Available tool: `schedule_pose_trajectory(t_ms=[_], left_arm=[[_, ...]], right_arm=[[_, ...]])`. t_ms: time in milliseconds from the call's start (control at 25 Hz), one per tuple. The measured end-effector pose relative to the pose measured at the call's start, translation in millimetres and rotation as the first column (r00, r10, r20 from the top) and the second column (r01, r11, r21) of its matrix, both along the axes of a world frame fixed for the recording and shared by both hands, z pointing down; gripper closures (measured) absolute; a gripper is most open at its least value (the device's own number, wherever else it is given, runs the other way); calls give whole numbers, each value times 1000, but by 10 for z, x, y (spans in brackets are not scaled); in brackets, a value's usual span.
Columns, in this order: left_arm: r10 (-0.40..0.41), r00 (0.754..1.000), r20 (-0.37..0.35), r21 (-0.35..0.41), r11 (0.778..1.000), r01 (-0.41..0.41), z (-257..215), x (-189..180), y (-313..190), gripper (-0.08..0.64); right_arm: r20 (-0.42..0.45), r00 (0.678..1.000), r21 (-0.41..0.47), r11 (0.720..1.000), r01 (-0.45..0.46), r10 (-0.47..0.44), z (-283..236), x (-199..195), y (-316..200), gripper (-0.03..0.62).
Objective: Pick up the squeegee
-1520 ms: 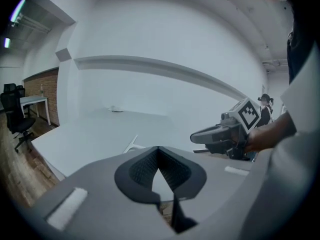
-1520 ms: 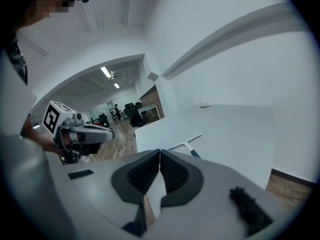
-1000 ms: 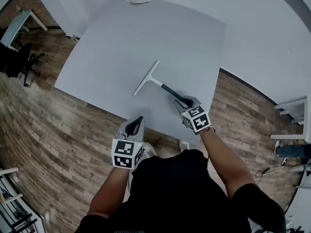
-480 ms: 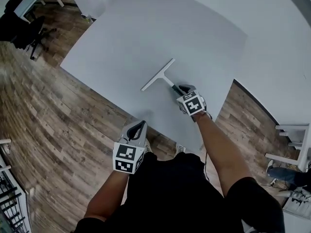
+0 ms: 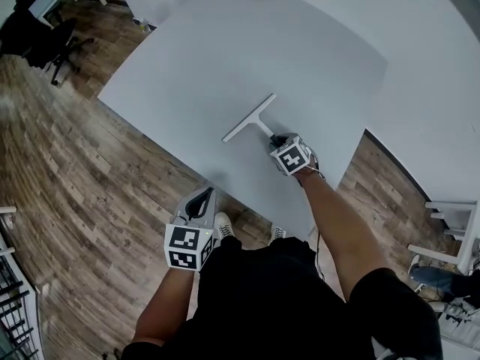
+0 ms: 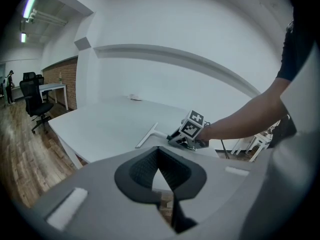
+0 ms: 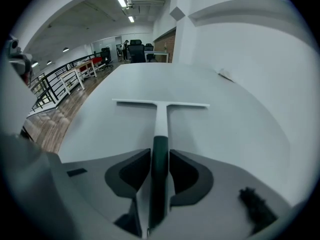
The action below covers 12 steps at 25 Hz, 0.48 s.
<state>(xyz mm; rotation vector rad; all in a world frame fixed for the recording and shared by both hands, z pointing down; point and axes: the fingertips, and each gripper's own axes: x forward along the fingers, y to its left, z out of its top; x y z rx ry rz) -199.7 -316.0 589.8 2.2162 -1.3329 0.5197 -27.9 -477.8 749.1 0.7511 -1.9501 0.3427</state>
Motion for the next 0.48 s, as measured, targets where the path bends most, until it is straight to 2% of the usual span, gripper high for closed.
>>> schedule_pose_trajectory(t_ms=[120, 200, 320, 480], left_arm=[[-19, 1000, -4, -9, 1000, 19, 20, -85, 70, 554], [-24, 1000, -8, -15, 1000, 23, 40, -98, 100, 554], [-24, 1000, -12, -16, 1000, 24, 35, -113, 138, 554], [-12, 1000, 7, 1, 1000, 12, 3, -172, 148, 554]], right_arm=[[57, 995, -71, 995, -73, 77, 30, 18, 8, 466], [75, 992, -101, 991, -89, 97, 27, 34, -2, 466], [55, 995, -108, 991, -82, 88, 25, 44, 8, 466], [44, 992, -105, 988, -116, 121, 23, 30, 2, 482]])
